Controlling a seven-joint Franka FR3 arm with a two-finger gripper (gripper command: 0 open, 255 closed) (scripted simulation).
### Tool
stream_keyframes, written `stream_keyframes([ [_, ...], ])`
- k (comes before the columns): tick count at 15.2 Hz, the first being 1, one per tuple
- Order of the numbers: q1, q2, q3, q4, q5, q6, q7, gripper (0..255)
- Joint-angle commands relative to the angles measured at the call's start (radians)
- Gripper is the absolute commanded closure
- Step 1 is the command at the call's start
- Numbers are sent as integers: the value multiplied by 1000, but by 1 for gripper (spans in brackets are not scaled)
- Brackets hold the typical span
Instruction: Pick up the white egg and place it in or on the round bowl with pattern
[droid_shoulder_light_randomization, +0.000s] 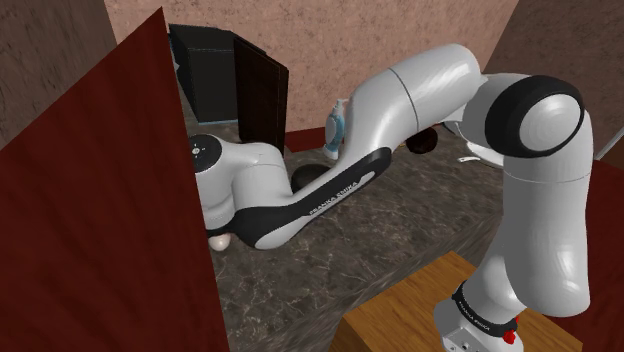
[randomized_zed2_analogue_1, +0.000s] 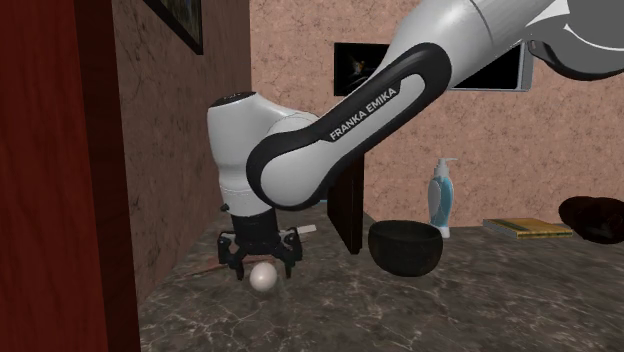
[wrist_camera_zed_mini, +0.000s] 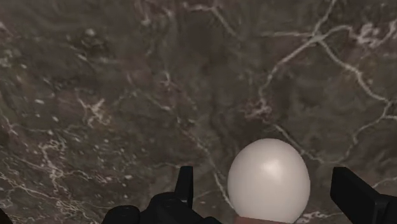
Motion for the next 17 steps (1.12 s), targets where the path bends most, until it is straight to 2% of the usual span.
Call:
stream_keyframes([
  [1, 1, 18, -10, -7, -17, 23, 12, 0],
  [9, 1, 18, -10, -7, -17, 23, 12, 0],
  [10, 1, 18, -10, -7, -17, 23, 12, 255],
  [17, 1, 19, -10, -6, -17, 23, 13, 255],
])
